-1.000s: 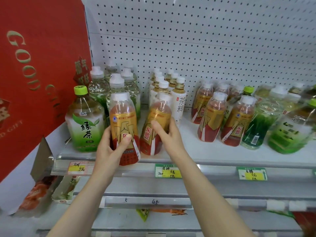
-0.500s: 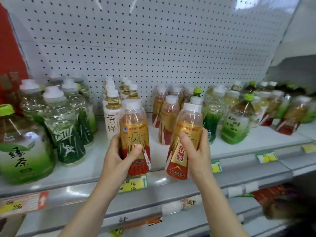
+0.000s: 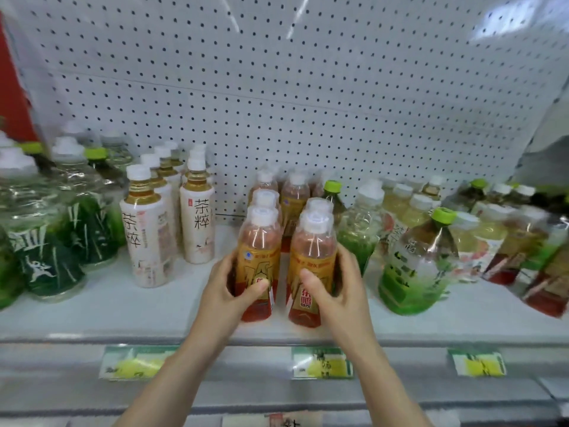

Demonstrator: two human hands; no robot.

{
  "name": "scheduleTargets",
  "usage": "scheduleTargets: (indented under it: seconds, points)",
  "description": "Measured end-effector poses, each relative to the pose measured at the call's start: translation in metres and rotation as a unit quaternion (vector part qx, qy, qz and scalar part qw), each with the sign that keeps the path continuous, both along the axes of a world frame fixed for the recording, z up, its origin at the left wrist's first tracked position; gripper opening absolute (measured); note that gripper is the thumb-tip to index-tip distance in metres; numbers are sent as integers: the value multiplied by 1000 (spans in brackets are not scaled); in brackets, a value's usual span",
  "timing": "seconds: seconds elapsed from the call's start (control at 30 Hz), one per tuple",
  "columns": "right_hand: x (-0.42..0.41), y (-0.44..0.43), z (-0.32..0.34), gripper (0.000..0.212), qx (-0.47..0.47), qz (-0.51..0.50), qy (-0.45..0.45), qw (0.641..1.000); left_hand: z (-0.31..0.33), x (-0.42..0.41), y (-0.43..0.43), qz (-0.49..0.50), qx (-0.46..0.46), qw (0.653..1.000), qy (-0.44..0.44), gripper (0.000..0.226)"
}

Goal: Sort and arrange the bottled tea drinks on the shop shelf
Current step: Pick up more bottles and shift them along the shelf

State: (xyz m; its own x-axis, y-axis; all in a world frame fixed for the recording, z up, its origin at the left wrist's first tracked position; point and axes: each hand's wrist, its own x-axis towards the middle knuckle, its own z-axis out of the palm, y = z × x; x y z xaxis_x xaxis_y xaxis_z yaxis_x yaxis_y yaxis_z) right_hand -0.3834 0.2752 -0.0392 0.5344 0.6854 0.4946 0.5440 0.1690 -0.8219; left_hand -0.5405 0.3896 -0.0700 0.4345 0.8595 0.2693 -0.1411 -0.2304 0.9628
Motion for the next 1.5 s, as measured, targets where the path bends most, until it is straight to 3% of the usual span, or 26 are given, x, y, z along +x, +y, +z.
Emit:
scheduleTargets:
  seconds: [0.23,0.43,0.57,0.63,0.7,0.77,0.83,0.9,1.0,1.1,1.23,1.4,1.5]
  points:
    - [10,2,-7,71,-43,13,-1,999,6,20,15,51,45,996,65,70]
    - [12,-7,11,68,-98,5,-65,993,24,24,24,59,79,984,150,58]
    - [15,-18,37,60,-140,27,-74,987,39,20,14,146,196,954,174,73]
    - [23,-29,62,41,-83,-30,-63,994,52,17,-2,168,252,945,121,64]
    - [42,-34,93,24,21,-103,-70,992,68,21,-19,105,265,954,96,59]
    - [71,-24,123,18,36,-139,-99,985,78,29,-31,15,258,958,128,67]
    - [100,-4,151,20,-39,-106,-100,989,80,41,-37,-31,252,954,158,77]
    - [124,21,172,23,-126,1,-30,992,75,49,-39,-33,243,957,157,80]
    - [148,61,174,34,-287,91,-22,953,63,52,-38,-7,248,954,169,91]
    - [158,94,155,65,-386,155,-59,907,51,52,-38,-4,246,953,179,108]
    - [160,105,140,18,-325,188,-81,923,44,54,-38,0,247,951,186,111]
    - [164,93,154,32,-244,125,-67,959,45,62,-37,13,256,949,185,108]
    - [162,77,182,27,-181,104,-39,977,43,66,-38,23,258,948,186,106]
